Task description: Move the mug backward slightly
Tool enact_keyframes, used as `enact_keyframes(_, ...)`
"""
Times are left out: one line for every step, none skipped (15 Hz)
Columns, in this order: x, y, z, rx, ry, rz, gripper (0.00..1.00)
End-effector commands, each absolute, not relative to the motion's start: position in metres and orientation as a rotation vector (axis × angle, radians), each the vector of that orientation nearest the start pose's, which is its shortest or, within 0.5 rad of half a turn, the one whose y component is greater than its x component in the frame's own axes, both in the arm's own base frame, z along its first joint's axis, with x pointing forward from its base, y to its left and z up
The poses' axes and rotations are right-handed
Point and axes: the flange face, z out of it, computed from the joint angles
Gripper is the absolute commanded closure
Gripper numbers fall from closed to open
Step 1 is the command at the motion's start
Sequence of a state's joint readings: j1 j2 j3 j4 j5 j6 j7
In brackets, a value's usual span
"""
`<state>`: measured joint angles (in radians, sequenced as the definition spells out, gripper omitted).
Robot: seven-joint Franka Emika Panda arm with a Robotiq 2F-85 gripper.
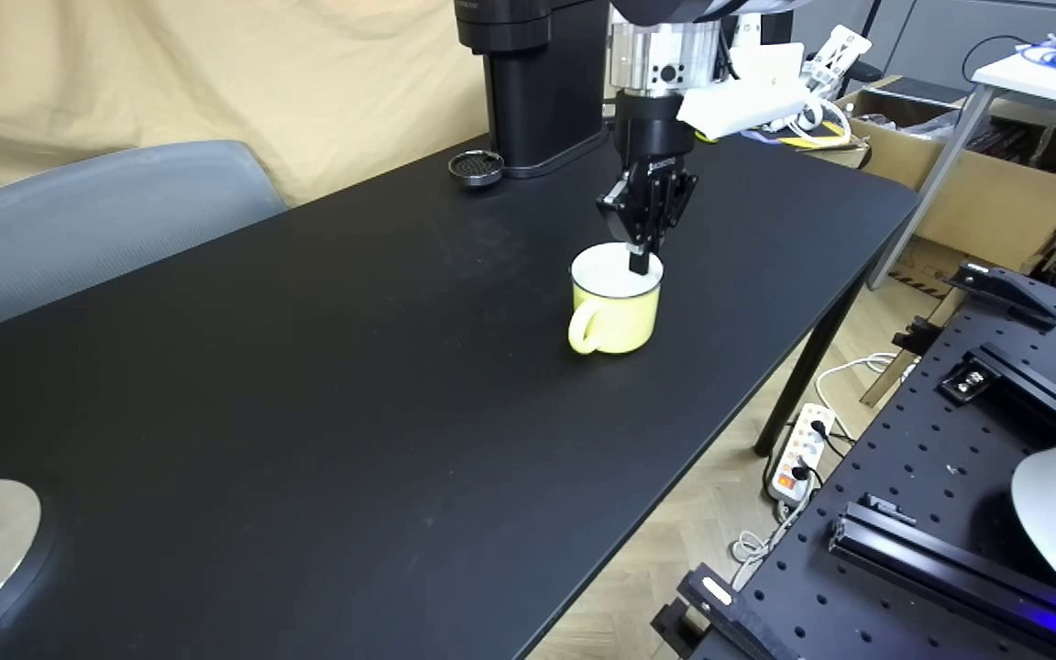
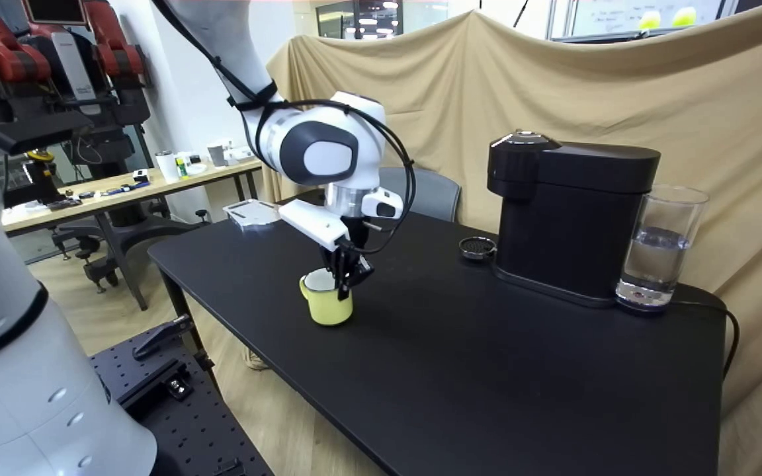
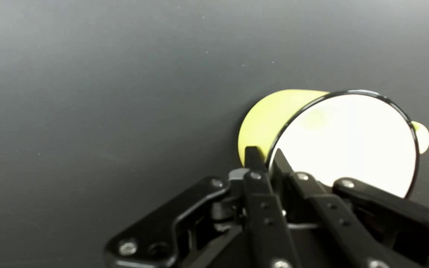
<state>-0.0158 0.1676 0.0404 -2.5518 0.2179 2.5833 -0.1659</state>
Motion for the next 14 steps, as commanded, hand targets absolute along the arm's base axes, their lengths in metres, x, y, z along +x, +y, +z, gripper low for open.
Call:
enact_keyframes(0.436, 0.002, 0.196, -3.014, 0.03, 0.174, 0.6)
enact_keyframes(0.436, 0.002, 0.198, -3.014, 0.028, 0.171, 0.52)
enact_keyframes(0.437, 0.003, 0.2, -3.015, 0.025, 0.163, 0.46)
enact_keyframes(0.438, 0.004, 0.203, -3.013, 0.021, 0.153, 0.38)
enact_keyframes(0.438, 0.004, 0.206, -3.015, 0.02, 0.143, 0.32)
enact_keyframes(0.44, 0.005, 0.211, -3.019, 0.024, 0.131, 0.26)
enact_keyframes(0.441, 0.005, 0.215, -3.023, 0.027, 0.116, 0.18)
enact_keyframes(0.443, 0.005, 0.221, -3.036, 0.051, 0.101, 0.12)
enact_keyframes(0.444, 0.005, 0.227, -3.036, 0.061, 0.084, 0.04)
enact_keyframes(0.446, 0.004, 0.233, -3.037, 0.065, 0.065, 0.01)
enact_keyframes(0.447, 0.004, 0.239, -3.036, 0.062, 0.042, 0.0)
enact_keyframes(0.449, 0.004, 0.244, -3.034, 0.062, 0.027, 0.0)
enact_keyframes(0.45, 0.003, 0.249, -3.035, 0.065, 0.008, 0.0)
enact_keyframes(0.451, 0.002, 0.252, -3.035, 0.081, 0.002, 0.0)
